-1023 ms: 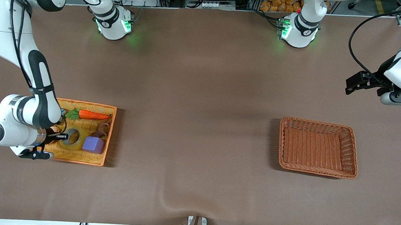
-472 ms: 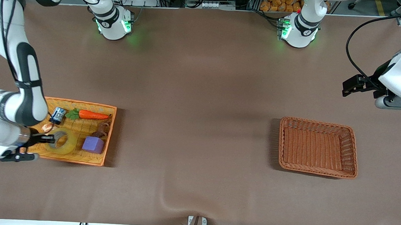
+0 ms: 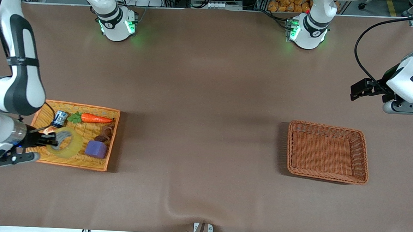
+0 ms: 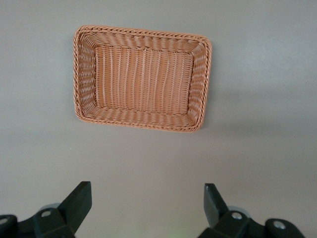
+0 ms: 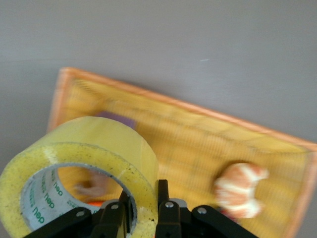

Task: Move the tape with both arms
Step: 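Carry the tape roll with the right gripper toward the table middle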

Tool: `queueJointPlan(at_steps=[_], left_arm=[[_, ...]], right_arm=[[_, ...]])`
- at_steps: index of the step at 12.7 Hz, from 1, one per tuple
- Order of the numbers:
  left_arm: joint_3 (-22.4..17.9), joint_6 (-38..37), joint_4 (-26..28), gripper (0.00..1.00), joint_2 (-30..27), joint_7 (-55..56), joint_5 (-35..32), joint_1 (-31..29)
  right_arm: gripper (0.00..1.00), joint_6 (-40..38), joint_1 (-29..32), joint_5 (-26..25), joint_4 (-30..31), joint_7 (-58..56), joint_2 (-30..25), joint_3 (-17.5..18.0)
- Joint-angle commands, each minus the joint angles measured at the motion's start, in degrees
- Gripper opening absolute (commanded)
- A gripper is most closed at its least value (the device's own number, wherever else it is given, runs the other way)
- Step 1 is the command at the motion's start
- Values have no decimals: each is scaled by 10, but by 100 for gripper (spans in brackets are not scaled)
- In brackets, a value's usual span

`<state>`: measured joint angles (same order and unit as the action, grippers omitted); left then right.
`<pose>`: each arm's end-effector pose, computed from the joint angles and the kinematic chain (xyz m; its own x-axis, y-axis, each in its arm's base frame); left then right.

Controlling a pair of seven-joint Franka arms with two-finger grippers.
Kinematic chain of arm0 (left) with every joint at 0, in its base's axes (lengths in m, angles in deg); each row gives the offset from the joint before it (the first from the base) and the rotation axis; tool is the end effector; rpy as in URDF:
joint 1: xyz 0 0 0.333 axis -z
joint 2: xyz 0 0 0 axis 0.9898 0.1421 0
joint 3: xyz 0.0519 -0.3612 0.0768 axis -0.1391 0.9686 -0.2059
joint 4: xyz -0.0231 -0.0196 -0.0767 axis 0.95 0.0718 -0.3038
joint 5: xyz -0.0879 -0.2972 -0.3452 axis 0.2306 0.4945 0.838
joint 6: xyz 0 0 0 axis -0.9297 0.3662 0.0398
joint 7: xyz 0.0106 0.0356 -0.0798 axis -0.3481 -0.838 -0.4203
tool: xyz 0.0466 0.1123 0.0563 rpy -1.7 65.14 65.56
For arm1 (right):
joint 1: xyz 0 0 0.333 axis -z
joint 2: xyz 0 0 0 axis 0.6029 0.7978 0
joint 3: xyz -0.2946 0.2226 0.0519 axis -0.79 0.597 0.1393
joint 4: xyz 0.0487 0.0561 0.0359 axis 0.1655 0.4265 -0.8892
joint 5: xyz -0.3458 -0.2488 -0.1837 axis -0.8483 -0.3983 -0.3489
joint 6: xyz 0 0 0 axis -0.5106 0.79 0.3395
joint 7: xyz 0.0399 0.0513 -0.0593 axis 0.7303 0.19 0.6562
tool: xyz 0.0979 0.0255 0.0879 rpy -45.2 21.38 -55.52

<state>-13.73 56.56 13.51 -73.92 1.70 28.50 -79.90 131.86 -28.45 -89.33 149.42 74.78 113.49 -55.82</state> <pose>0.6456 -0.0666 0.6287 0.9984 -0.0219 -0.0522 -0.0229 -0.9995 -0.0194 0.7943 -0.0301 0.3649 0.9753 0.2136 -0.0555 0.2108 -0.9761 -0.0526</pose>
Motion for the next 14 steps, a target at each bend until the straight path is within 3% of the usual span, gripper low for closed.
queueJointPlan(at_steps=[1,4,8,14], left_arm=[[1,1,-10,100,-2,8,-4,-6],[1,1,-10,100,-3,6,-4,-7],[1,1,-11,100,-7,6,7,-7],[2,1,-15,100,-6,6,10,0]], right_arm=[[0,-44,-22,5,-2,113,-5,60],[0,-51,-105,5,-2,324,2,105],[0,-10,-257,-1,-8,562,29,103],[0,73,-356,-4,-5,651,107,100]])
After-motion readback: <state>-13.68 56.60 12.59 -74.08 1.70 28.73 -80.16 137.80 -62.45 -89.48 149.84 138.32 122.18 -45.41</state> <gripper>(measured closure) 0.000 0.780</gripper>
